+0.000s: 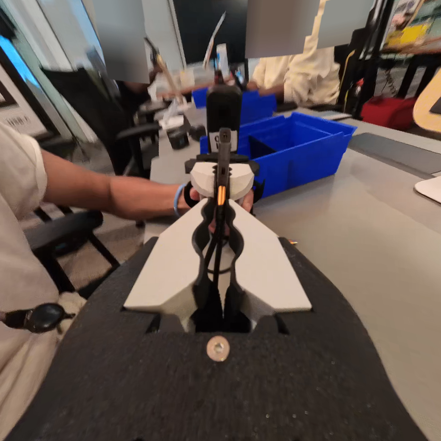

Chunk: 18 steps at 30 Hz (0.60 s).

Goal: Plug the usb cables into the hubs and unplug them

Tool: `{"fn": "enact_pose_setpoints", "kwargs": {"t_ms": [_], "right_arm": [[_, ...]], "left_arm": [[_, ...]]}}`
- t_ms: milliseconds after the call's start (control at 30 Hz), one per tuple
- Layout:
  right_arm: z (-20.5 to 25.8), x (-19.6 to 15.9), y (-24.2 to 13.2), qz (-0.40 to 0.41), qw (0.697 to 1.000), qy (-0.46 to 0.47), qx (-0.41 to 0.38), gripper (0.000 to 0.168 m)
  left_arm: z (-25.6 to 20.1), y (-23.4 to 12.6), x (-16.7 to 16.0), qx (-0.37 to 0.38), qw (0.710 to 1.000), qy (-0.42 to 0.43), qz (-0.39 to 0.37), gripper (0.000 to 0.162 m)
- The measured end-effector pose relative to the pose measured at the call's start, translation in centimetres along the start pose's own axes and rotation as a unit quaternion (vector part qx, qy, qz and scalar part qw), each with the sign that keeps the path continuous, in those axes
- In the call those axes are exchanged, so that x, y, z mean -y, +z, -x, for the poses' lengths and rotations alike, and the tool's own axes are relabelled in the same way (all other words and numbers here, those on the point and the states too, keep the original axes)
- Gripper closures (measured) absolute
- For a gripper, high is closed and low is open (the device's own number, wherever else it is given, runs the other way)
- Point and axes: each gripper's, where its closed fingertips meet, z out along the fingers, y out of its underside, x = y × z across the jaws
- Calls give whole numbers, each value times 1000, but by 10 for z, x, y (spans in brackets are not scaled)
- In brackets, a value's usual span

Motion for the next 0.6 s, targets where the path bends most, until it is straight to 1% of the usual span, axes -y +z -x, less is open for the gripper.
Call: {"fn": "enact_pose_setpoints", "kwargs": {"t_ms": [33, 67, 100, 200, 300, 467, 600], "right_arm": [[1, -3, -1, -24, 1000, 14, -5, 156], [-2, -7, -1, -42, 999, 19, -23, 155], [-4, -7, -3, -67, 997, 19, -39, 157], [-2, -6, -5, -117, 991, 37, -53, 160], [-1, -8, -4, -121, 990, 31, -68, 163], [0, -3, -3, -166, 983, 54, -60, 164], [-1, -1, -2, -167, 983, 53, -57, 165]], "left_arm": [[-1, 0, 1, -3, 1000, -4, -4, 153], [-1, 1, 0, -4, 1000, -10, -8, 153], [-1, 2, -2, -8, 1000, -16, -9, 153], [-3, 6, -6, -17, 1000, -23, -6, 153], [-4, 8, -7, -20, 999, -27, -10, 153], [-5, 8, -3, -27, 999, -38, -24, 153], [-4, 6, 0, -31, 997, -59, -40, 153]]}}
